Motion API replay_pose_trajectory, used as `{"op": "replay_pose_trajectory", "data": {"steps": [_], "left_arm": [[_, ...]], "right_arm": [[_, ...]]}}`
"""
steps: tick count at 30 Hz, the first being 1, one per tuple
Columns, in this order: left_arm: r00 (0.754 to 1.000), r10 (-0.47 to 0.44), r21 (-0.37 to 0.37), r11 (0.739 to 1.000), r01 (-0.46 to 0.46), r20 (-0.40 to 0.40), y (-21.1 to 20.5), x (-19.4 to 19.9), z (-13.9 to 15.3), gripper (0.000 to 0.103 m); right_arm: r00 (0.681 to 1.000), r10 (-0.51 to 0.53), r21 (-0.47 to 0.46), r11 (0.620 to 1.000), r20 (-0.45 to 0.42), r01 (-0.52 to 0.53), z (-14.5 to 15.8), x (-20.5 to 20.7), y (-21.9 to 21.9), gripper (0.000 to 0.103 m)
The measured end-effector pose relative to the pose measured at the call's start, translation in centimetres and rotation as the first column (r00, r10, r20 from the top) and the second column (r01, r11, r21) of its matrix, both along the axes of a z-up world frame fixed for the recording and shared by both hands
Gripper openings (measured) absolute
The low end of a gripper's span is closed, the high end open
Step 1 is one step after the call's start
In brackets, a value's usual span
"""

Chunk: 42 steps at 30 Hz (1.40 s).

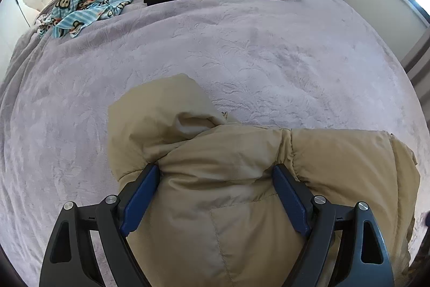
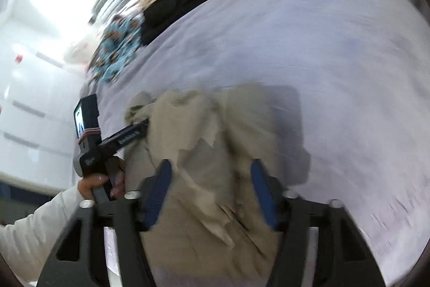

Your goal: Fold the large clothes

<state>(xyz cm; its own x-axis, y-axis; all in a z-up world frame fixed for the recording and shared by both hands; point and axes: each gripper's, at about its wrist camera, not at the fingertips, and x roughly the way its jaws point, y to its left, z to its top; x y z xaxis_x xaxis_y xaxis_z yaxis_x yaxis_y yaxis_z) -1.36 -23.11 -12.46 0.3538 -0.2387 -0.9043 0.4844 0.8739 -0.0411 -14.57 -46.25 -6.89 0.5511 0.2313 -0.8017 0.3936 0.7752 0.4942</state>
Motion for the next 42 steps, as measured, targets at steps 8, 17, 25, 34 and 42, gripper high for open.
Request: {"op": "replay_pose_trajectory", "data": {"steps": [8,17,25,34,42], "left_arm": [[0.996,-0.066,0.049,0.997,0.063,0.063,-1.4,-2.8,0.2,0.086],[0.999,-0.054,0.073,0.996,0.053,0.004,0.4,-2.8,2.3,0.086],[0.999,-0.028,0.093,0.995,0.030,-0.026,2.8,-3.7,3.9,0.086],[0.997,0.042,0.082,0.996,-0.037,-0.064,5.6,-4.4,4.7,0.099],[0.989,0.060,0.019,0.998,-0.058,-0.135,7.8,-4.5,3.9,0.102]], "right_arm": [[0.982,0.044,-0.038,0.998,-0.183,-0.052,-8.1,-2.7,3.0,0.014],[0.979,0.017,0.017,1.000,-0.204,-0.014,-8.0,-2.8,2.3,0.014],[0.972,0.013,0.055,0.998,-0.233,0.000,-7.6,-3.0,1.1,0.019],[0.976,-0.012,0.025,1.000,-0.217,0.018,-4.9,-4.0,-0.6,0.044],[0.978,-0.042,-0.038,0.999,-0.205,0.035,-3.5,-5.1,-3.0,0.074]]}}
